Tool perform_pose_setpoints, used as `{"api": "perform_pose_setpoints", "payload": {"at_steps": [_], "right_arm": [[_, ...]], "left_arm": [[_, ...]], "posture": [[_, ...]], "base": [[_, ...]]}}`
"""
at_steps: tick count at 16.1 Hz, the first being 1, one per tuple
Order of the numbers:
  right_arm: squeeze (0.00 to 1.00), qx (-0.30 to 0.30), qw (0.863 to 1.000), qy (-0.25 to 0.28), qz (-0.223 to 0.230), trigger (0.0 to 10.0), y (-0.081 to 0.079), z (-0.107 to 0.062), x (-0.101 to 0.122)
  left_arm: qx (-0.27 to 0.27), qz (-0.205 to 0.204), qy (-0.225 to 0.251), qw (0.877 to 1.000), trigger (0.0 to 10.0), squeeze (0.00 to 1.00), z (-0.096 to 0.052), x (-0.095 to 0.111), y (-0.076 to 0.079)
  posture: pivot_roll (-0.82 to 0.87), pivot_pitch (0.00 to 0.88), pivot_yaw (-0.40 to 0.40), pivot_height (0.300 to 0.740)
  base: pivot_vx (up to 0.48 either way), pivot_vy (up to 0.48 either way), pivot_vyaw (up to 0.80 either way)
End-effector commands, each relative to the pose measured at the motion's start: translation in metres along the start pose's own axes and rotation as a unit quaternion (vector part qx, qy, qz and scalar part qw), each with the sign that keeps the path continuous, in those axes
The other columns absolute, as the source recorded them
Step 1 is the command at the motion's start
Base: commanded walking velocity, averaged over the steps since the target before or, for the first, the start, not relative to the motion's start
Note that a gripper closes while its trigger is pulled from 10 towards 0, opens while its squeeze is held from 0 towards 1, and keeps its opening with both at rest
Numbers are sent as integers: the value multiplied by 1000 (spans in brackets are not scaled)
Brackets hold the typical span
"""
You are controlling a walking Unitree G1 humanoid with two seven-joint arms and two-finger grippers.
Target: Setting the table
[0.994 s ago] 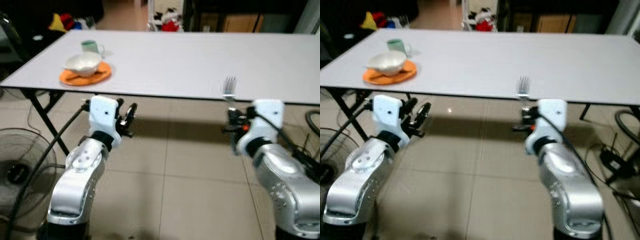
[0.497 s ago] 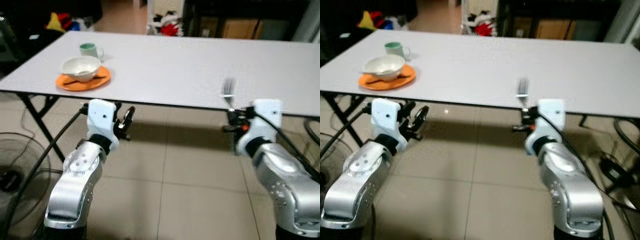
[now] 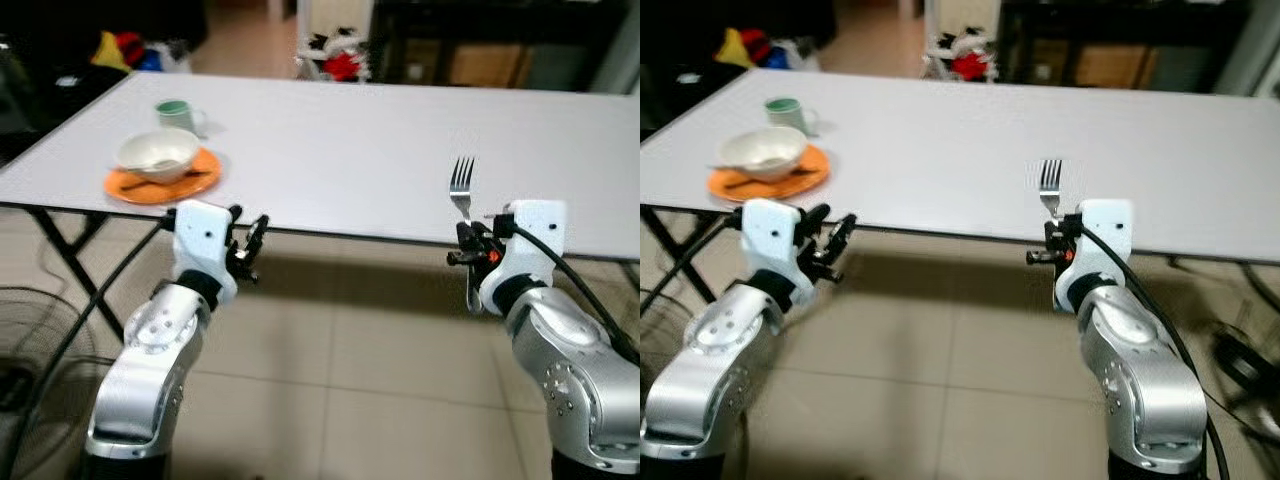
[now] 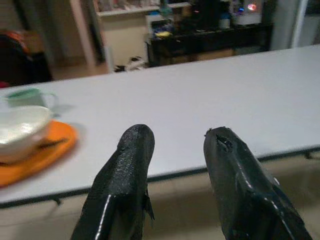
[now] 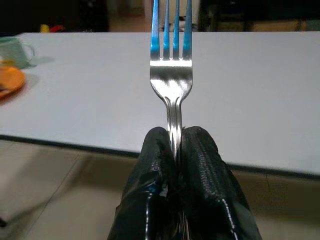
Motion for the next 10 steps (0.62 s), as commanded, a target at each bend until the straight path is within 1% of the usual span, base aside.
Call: {"api": "perform_pose_setpoints", "payload": {"at_steps": [1, 10], "right_arm": [[0, 12, 1000, -1, 3, 10000, -7, 0, 0], [0, 11, 1000, -3, 2, 10000, -7, 3, 1]], "left_arm": [[6, 2, -6, 1000, 10000, 0, 0, -3, -5], [-1, 2, 0, 1000, 10000, 0, 4, 1, -1]], "posture": [[21, 0, 20, 740], [17, 0, 21, 740]], "base": [[356, 0, 0], [355, 0, 0]]}}
Point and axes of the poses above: a point about 5 cm out from each wrist's last joint towards the gripper, its own z axis pointing out of the wrist towards the gripper, its own x axis along the axis of the wrist's last joint, y = z × x, the point moved 3 cm from there along z, pointing out of the wrist towards the gripper, and after that the axes turned 13 degrees about z, right-handed, at the moved point
